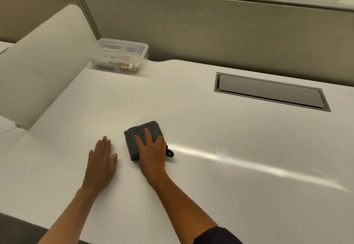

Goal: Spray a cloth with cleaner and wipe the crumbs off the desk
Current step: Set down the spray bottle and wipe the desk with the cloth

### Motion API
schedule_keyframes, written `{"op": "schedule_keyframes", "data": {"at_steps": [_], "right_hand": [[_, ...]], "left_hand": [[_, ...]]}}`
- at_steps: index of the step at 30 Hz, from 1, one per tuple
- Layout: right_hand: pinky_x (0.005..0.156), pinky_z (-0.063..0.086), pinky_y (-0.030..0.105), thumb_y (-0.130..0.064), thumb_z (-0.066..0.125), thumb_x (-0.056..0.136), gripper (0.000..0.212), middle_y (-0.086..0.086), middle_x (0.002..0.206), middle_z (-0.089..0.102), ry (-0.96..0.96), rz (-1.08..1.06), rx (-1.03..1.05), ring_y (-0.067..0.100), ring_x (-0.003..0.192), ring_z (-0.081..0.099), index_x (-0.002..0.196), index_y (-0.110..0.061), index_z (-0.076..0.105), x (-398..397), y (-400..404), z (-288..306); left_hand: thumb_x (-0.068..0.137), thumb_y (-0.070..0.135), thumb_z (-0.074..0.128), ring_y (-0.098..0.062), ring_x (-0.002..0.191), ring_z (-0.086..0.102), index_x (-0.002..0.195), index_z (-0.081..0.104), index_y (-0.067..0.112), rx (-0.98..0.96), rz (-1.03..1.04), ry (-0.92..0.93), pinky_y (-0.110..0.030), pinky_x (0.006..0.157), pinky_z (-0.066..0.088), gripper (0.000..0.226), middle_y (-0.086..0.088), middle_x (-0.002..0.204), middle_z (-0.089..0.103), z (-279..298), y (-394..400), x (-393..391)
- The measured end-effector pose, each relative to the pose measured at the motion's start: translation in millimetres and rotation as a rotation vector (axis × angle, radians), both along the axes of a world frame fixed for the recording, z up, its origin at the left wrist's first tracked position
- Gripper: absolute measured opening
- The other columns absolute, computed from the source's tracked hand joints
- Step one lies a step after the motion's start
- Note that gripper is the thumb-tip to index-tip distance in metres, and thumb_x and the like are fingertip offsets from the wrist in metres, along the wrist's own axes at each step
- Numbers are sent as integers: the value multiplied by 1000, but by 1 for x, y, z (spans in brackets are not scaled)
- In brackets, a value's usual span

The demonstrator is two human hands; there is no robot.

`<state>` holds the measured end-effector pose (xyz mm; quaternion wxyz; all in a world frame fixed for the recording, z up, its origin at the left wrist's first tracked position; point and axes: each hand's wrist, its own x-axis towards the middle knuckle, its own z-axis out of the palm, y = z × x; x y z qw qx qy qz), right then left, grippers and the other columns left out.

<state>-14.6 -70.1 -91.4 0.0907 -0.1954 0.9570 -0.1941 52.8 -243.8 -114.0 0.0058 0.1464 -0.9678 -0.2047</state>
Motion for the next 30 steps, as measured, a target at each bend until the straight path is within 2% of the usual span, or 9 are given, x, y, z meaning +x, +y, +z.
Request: {"op": "schedule_keyframes", "data": {"at_steps": [5, 10, 15, 22, 26, 30], "right_hand": [[114, 21, 53, -7, 59, 86, 77, 4, 163, 7, -25, -135, -14, 46, 137, 20, 148, -35, 22, 0, 37, -1], [114, 19, 54, -4, 59, 86, 76, 5, 163, 9, -14, -89, -51, 45, 139, 20, 147, -34, 24, 46, 45, -2], [116, 17, 58, -11, 63, 87, 76, 3, 163, 8, -42, -32, -92, 47, 142, 16, 147, -34, 22, 111, 54, -12], [117, 10, 58, -17, 64, 89, 78, 1, 164, 1, -119, -38, -31, 46, 144, 7, 148, -36, 17, 161, 85, -12], [117, 16, 54, -17, 63, 90, 79, -1, 163, 2, -80, -149, 11, 42, 145, 11, 148, -40, 16, 179, 132, -14], [117, 20, 49, -15, 59, 91, 79, -5, 163, 2, -48, -362, 57, 37, 143, 16, 148, -44, 12, 182, 205, -15]], "left_hand": [[101, 26, 38, -18, 151, 4, 153, 17, 9, 10, -20, -37, -43, 121, 5, 58, -3, 164, 8, 2, 13, 3], [101, 26, 37, -19, 151, 4, 152, 18, 9, -5, -39, -69, -44, 121, 5, 58, -4, 164, 8, 1, 19, 20], [102, 30, 33, -17, 151, 0, 153, 12, 11, 18, -63, -98, -42, 122, 3, 59, -2, 164, 3, 0, 34, 36], [102, 33, 28, -15, 150, -3, 153, 8, 12, 54, -114, -110, -42, 122, 1, 59, -1, 164, 0, -5, 66, 63], [102, 32, 29, -16, 150, -2, 153, 10, 12, 58, -139, -97, -43, 123, 2, 58, -1, 164, 1, 0, 87, 76], [102, 28, 30, -20, 151, 0, 153, 16, 9, 37, -201, -79, -44, 122, 5, 56, -4, 164, 5, 13, 117, 87]]}}
